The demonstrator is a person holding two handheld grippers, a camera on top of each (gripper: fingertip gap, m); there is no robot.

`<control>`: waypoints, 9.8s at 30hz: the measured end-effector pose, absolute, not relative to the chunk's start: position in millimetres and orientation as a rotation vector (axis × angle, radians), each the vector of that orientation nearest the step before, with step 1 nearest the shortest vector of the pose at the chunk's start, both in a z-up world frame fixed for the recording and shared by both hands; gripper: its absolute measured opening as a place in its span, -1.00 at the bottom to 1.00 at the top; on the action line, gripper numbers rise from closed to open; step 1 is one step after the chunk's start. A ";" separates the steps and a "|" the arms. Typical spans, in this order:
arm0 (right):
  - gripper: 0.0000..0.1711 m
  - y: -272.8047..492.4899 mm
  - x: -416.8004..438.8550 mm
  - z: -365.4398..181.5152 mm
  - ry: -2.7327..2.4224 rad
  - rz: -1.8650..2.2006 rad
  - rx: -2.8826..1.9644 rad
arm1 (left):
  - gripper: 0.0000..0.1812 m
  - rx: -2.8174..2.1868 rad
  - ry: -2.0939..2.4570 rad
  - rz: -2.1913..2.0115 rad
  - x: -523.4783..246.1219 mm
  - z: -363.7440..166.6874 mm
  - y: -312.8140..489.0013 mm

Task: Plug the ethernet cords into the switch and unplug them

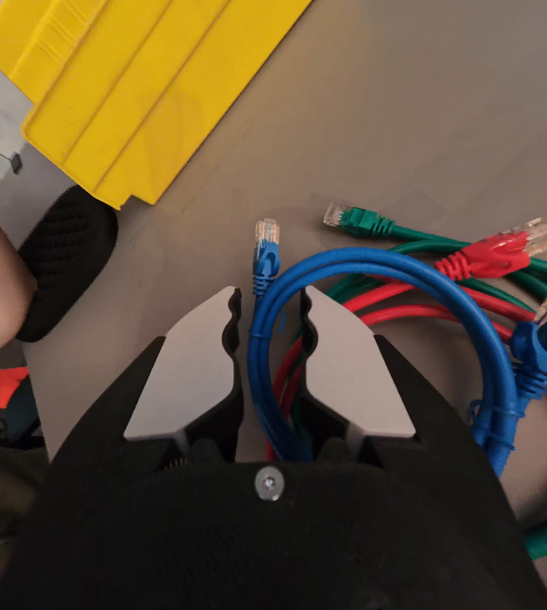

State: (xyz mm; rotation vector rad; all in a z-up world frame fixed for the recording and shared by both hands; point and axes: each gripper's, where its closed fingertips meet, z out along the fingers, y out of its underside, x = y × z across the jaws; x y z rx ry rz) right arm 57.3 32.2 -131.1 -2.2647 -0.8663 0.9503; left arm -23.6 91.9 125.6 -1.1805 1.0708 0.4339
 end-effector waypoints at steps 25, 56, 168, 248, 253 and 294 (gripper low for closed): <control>-0.84 70.1 103.7 97.8 -1.009 0.469 -1.757 | -0.68 -1.216 1.252 0.585 -5.3 78.4 114.8; -0.83 89.8 121.8 11.3 -1.119 0.251 -2.164 | -0.68 -1.094 1.509 0.804 58.8 24.7 111.7; -0.85 99.1 63.9 82.4 -0.911 0.450 -1.630 | -0.12 -1.522 0.896 -0.468 41.8 81.6 102.3; -0.71 94.7 109.0 -129.4 -0.421 0.591 -2.238 | -0.67 -1.141 1.034 0.667 -38.7 105.1 126.7; -0.69 102.0 105.0 -137.9 -0.422 0.548 -2.261 | -0.67 -1.127 1.050 0.653 -30.2 104.7 124.1; -0.86 53.6 119.0 62.1 -1.037 0.507 -1.777 | -0.67 -1.155 1.166 0.629 -22.4 83.4 126.6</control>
